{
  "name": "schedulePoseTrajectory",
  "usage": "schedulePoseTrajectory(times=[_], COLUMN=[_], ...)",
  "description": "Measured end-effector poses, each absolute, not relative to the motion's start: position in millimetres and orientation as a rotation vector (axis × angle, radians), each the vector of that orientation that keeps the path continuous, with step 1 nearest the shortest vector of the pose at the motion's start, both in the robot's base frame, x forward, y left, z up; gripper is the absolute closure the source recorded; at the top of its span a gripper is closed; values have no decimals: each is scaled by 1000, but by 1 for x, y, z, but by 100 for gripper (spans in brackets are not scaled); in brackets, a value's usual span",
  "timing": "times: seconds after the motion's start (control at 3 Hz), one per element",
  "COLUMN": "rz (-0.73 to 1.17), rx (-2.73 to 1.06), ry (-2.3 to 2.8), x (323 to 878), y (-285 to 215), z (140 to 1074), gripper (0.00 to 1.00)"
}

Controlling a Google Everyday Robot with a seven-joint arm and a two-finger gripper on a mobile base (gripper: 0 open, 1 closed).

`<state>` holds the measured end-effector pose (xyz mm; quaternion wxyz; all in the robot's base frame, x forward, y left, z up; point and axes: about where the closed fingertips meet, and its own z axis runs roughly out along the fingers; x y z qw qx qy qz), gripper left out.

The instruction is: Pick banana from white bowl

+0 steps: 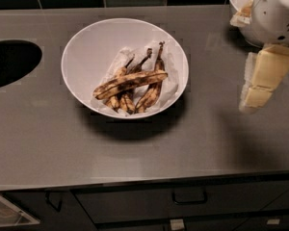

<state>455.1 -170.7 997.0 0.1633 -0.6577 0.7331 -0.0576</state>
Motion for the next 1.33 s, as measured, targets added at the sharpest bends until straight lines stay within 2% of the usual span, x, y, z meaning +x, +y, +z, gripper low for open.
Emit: schedulePoseTrajectory(times=[0.67,1.33], rz=[-163,-103], rx=[-2093,-2207], ry=[1922,1837], x=[480,498], y=[-108,-73], z=[997,980], gripper=[0,0])
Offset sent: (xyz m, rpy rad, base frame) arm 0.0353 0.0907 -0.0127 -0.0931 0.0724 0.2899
